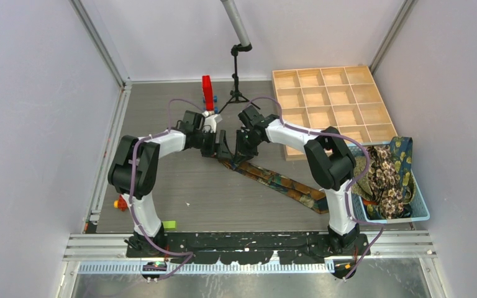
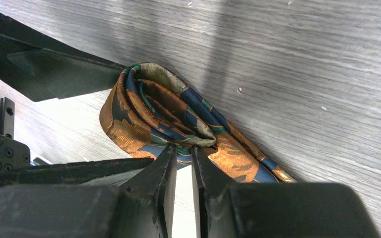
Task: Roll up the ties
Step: Roll the tie at the center of the board.
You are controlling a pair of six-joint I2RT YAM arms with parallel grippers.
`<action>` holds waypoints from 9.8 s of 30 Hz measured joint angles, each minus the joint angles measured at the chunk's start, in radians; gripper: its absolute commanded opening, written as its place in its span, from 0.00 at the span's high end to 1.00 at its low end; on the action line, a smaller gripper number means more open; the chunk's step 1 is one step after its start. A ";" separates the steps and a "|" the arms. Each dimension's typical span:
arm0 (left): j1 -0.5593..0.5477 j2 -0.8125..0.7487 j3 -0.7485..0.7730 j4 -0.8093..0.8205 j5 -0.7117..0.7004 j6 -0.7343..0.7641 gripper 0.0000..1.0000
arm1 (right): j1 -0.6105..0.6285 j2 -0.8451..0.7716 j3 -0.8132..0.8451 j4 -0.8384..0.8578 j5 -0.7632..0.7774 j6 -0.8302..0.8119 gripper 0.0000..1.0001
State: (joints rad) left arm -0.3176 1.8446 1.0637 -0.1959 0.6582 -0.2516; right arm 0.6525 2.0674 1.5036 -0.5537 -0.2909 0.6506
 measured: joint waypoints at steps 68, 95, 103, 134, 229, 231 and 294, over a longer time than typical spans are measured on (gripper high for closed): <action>-0.127 -0.614 -0.444 -0.086 -0.449 -0.370 0.96 | 0.173 -0.208 -0.204 0.128 -0.005 0.005 0.75; -0.148 -0.665 -0.366 -0.251 -0.620 -0.287 1.00 | 0.240 0.016 -0.048 0.206 -0.097 0.095 0.81; -0.250 -0.599 -0.319 -0.272 -0.765 -0.295 1.00 | 0.240 0.034 -0.035 0.200 -0.099 0.096 0.81; -0.528 -0.378 -0.202 -0.280 -1.039 -0.389 1.00 | 0.110 -0.225 -0.191 0.036 0.047 0.072 0.82; -0.268 -0.752 -0.399 -0.239 -0.616 -0.237 0.18 | 0.236 -0.223 -0.256 0.026 0.122 0.077 0.82; -0.267 -0.732 -0.402 -0.216 -0.594 -0.237 0.18 | 0.236 -0.224 -0.259 0.029 0.125 0.074 0.83; -0.259 -0.478 -0.283 -0.200 -0.516 -0.216 0.83 | 0.201 -0.164 -0.181 0.078 0.067 0.089 0.83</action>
State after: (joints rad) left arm -0.5762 1.3670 0.7811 -0.3954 0.1425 -0.4675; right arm 0.8532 1.9030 1.3228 -0.4759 -0.2237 0.7395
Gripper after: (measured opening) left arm 0.300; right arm 0.172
